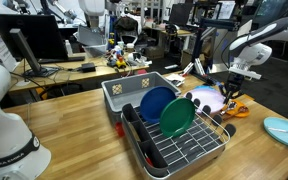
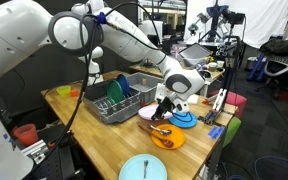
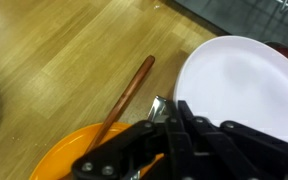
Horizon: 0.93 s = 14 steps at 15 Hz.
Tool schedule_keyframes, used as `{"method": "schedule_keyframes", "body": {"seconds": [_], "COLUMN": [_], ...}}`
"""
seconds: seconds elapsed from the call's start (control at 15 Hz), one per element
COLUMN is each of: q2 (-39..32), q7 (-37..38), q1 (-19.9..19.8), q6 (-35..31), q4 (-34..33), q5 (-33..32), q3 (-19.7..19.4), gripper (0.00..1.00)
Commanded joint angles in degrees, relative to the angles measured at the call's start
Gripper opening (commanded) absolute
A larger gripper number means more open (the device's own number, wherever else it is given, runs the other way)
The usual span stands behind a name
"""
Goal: Move the silver spoon and ladle from the pink plate and put them on the orange plate, move the pink plate backwards
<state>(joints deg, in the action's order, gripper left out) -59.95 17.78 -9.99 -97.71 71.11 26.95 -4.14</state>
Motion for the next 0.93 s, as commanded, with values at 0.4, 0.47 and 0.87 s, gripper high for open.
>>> {"method": "schedule_keyframes", "body": {"seconds": [0.4, 0.47, 0.87], "q2": [-6.1, -6.4, -4.2], "q7": [2.2, 2.2, 0.9], "q1": [-0.5, -0.5, -0.6], "q6": [7.7, 8.1, 9.9], "q4": [-11.8, -12.6, -12.1], "q5": [-3.1, -3.2, -3.0], "q3": [1.6, 1.8, 2.5], "gripper": [0.49, 0.57, 0.98]}}
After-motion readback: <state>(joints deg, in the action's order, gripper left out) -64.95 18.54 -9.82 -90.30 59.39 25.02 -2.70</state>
